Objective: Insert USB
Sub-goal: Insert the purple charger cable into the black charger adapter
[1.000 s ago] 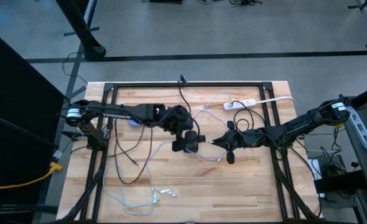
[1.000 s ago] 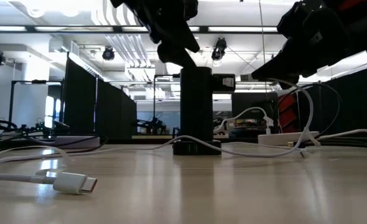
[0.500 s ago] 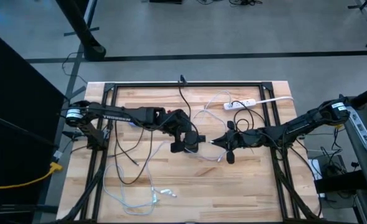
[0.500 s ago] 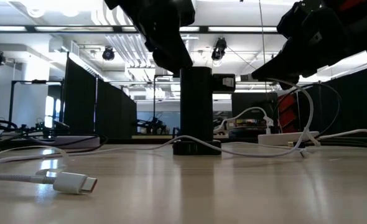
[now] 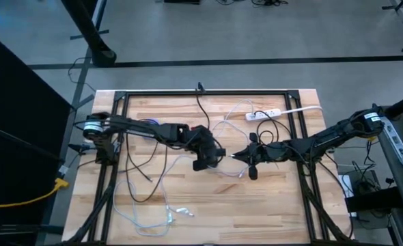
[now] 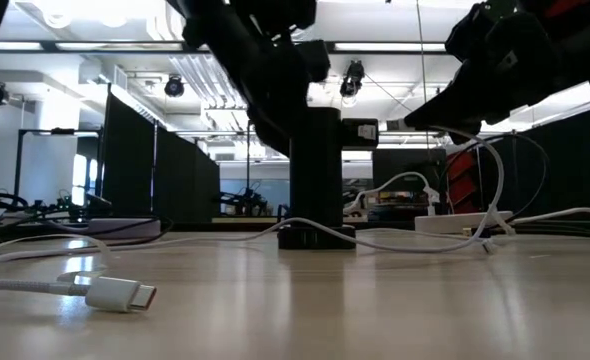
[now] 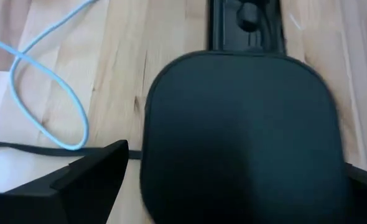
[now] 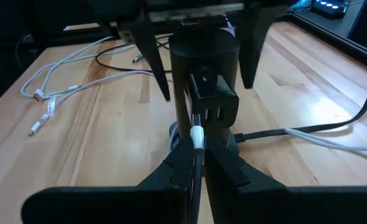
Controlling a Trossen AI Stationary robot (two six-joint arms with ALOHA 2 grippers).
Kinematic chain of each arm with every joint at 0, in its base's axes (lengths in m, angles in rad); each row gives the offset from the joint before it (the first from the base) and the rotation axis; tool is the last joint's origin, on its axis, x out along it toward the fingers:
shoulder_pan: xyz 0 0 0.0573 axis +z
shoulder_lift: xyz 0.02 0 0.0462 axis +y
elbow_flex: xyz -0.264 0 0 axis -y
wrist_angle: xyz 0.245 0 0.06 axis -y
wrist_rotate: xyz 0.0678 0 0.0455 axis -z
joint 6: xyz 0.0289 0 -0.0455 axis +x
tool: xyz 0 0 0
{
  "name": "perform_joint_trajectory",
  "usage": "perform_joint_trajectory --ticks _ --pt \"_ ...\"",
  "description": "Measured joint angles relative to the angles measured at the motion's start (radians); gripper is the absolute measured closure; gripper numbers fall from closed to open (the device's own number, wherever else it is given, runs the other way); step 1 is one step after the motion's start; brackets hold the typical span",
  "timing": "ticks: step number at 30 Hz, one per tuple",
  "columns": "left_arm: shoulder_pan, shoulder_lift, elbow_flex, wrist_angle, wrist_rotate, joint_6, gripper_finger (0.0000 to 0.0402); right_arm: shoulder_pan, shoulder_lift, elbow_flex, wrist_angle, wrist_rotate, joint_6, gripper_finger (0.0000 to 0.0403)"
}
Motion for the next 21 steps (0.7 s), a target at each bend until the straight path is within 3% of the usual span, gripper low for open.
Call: perform_joint_trajectory --ticks 13,21 --pt "0.0 0.057 0.045 -0.014 0.001 -0.001 0.0015 0.0 0.0 0.0 0.001 0.0 0.0 0.0391" --pt "0.0 0.066 0.045 0.0 0.002 -0.015 0.0076 0.0 0.0 0.0 0.0 0.0 0.0 0.0391"
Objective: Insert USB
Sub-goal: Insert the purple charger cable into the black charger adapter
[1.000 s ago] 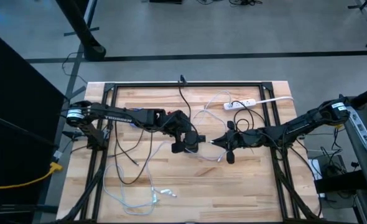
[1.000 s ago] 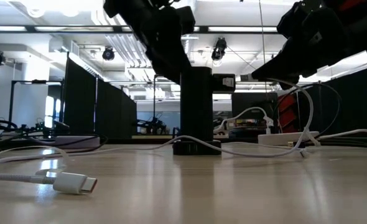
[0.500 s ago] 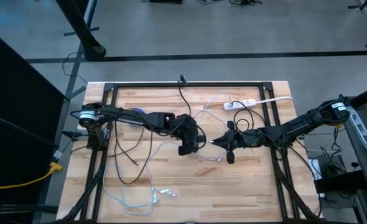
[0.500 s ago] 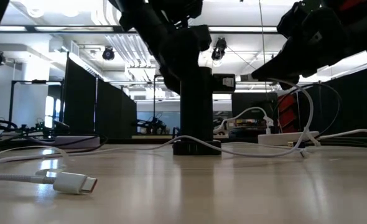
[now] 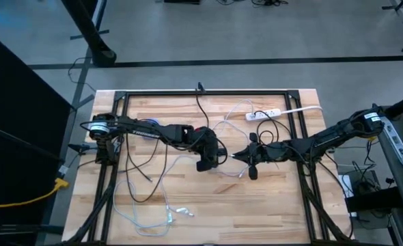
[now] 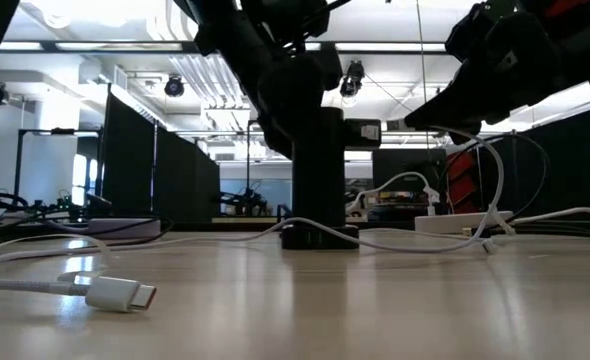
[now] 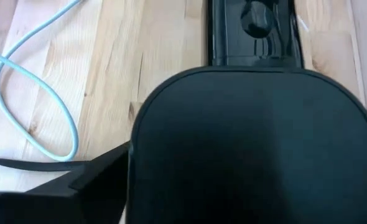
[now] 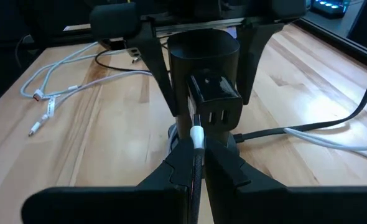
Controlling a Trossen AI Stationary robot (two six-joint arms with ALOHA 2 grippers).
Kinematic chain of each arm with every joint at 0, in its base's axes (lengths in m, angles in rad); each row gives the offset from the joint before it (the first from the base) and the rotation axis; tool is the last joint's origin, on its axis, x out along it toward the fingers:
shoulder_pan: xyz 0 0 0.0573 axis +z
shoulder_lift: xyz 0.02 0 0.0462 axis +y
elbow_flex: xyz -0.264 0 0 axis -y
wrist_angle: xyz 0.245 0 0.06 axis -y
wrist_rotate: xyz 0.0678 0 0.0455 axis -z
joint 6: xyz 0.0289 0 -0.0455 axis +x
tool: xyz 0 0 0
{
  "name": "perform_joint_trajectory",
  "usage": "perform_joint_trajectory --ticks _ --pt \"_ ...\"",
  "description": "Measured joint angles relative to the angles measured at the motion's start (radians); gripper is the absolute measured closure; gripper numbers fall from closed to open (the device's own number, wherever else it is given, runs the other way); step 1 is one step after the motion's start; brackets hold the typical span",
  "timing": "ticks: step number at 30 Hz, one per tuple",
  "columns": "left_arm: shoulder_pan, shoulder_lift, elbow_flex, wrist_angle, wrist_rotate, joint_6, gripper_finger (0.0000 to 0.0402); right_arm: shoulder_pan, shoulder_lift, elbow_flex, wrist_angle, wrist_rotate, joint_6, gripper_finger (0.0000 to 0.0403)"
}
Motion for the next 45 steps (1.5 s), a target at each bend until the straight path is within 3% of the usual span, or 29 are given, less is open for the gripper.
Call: perform_joint_trajectory --ticks 6,15,22,34,45 --pt "-0.001 0.001 0.0 0.002 0.006 -0.011 0.0142 0.0 0.0 0.0 0.0 0.0 0.003 0.0391" --pt "-0.001 0.001 0.0 0.0 0.007 -0.011 0.0142 0.0 0.0 -0.003 0.032 0.001 0.035 0.0391" --pt "-0.002 0.001 0.0 -0.012 0.009 0.013 0.0142 -0.002 0.0 -0.029 0.03 0.061 0.034 0.0391" --pt "-0.002 0.002 0.0 -0.017 0.011 0.026 0.0142 -0.022 0.009 -0.038 0.043 0.049 -0.012 0.0391" --pt "-0.003 0.002 -0.001 -0.019 0.025 0.034 0.0142 -0.045 0.102 -0.035 0.149 0.007 -0.043 0.0391"
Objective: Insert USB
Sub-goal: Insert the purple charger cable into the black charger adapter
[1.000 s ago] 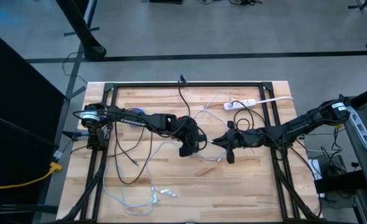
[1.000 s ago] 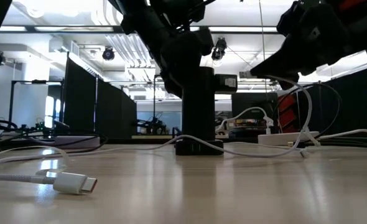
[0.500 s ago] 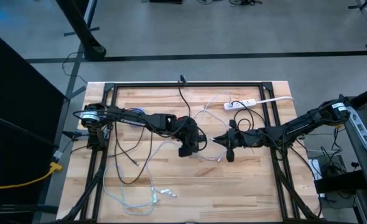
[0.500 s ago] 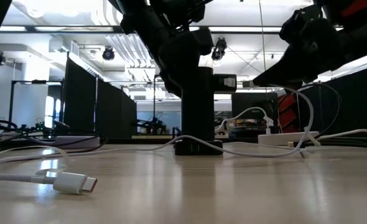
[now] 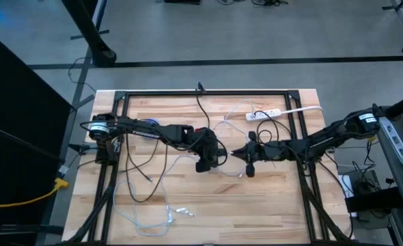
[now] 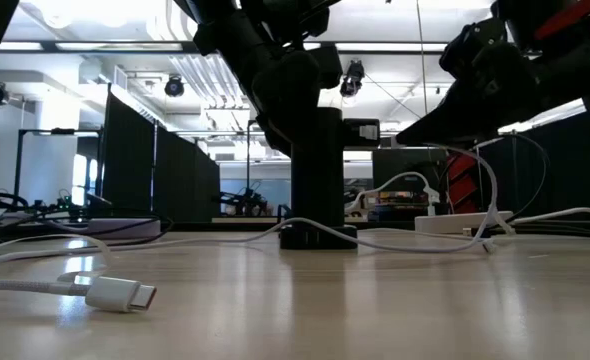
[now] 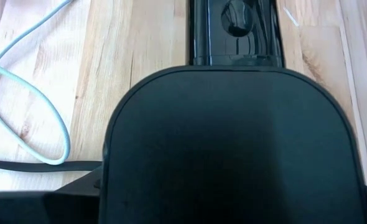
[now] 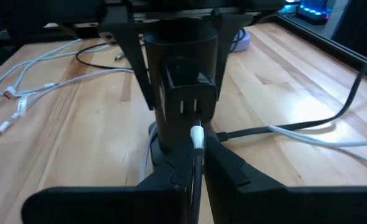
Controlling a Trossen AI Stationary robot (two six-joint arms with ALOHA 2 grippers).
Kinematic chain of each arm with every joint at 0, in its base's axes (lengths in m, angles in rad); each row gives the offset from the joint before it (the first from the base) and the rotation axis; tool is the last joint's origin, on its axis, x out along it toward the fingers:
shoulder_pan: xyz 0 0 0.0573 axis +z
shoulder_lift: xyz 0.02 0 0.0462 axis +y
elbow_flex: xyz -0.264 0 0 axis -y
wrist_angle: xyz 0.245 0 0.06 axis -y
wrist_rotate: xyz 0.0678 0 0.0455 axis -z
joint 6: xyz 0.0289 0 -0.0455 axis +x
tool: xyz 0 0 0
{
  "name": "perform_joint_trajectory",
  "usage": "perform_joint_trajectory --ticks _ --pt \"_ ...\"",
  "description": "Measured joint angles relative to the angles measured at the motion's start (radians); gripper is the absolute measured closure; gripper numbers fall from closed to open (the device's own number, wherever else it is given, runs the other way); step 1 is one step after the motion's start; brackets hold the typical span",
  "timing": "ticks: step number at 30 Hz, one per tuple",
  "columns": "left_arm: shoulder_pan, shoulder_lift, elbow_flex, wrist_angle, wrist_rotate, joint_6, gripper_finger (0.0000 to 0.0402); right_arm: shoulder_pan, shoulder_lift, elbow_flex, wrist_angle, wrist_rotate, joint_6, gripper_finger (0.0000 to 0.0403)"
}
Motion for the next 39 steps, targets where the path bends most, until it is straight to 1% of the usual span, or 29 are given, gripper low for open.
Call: perform_joint_trajectory --ticks 7,19,22,26,39 --pt "-0.003 0.0 0.0 -0.003 0.008 0.006 0.0142 -0.001 0.001 0.015 0.005 0.0 -0.03 0.0391" --pt "-0.004 0.0 -0.001 -0.003 0.015 0.014 0.0142 -0.023 0.002 0.018 0.006 -0.002 -0.03 0.0391" --pt "-0.004 0.0 -0.001 -0.003 0.016 0.014 0.0142 -0.024 0.002 0.018 0.006 -0.011 -0.029 0.0391" --pt "-0.005 0.0 -0.001 -0.004 0.018 0.016 0.0142 -0.025 0.002 0.018 0.008 -0.05 -0.021 0.0391" --pt "-0.005 0.0 -0.002 -0.004 0.019 0.015 0.0142 -0.025 0.0 0.018 0.012 -0.062 -0.021 0.0391"
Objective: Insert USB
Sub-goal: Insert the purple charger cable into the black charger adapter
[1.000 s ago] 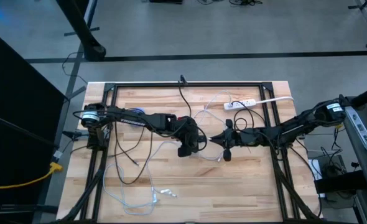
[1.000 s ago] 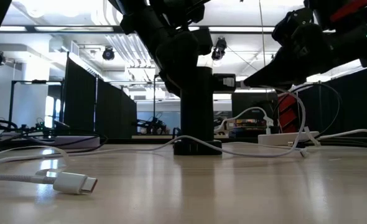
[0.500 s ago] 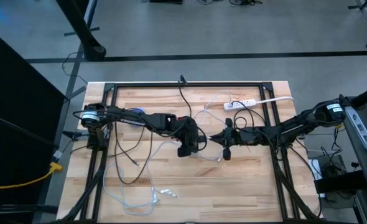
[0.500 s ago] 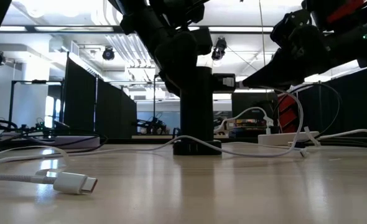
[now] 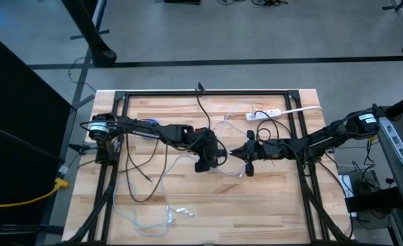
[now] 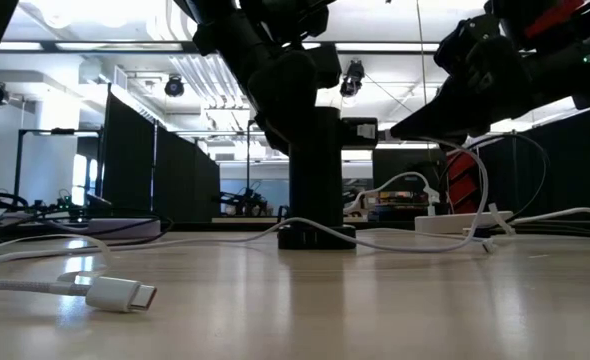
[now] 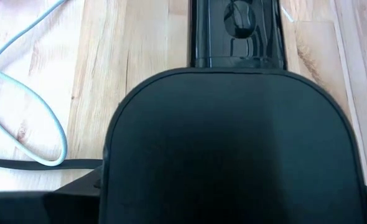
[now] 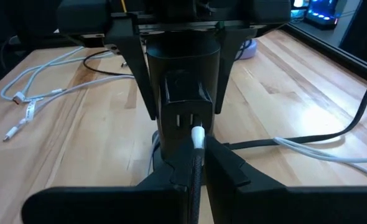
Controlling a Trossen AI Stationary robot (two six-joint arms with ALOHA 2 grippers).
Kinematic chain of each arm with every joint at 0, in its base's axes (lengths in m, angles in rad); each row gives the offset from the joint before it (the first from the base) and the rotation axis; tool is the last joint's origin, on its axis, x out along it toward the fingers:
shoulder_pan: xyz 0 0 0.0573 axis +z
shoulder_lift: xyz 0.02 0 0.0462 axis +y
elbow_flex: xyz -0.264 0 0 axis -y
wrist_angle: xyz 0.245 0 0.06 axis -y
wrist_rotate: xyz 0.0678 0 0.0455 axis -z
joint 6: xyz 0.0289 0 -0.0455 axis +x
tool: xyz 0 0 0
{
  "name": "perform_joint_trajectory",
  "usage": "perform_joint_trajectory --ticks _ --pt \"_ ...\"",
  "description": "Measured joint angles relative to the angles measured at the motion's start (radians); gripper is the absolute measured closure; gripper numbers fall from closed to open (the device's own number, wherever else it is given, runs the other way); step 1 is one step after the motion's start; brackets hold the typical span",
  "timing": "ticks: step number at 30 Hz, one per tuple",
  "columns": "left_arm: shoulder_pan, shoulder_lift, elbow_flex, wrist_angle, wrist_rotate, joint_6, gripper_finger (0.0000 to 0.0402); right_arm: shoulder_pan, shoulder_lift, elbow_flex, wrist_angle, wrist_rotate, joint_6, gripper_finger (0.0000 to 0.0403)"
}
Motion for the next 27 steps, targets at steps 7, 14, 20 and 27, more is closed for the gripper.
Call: perform_joint_trajectory --ticks 7,14,20,27 --pt "0.0 0.0 0.0 -0.001 -0.005 0.0 0.0142 0.001 0.0 0.001 0.003 -0.018 0.034 0.0391" --pt "-0.001 0.0 0.0 -0.001 -0.006 0.0 0.0142 0.001 -0.001 0.001 0.004 -0.018 0.028 0.0391" --pt "-0.002 0.0 0.0 0.005 0.0 -0.003 0.0142 -0.011 0.0 0.001 0.023 -0.005 -0.003 0.0391" --pt "-0.002 0.0 0.0 0.006 0.004 0.0 0.0142 -0.014 0.058 0.002 0.041 -0.008 0.043 0.0391"
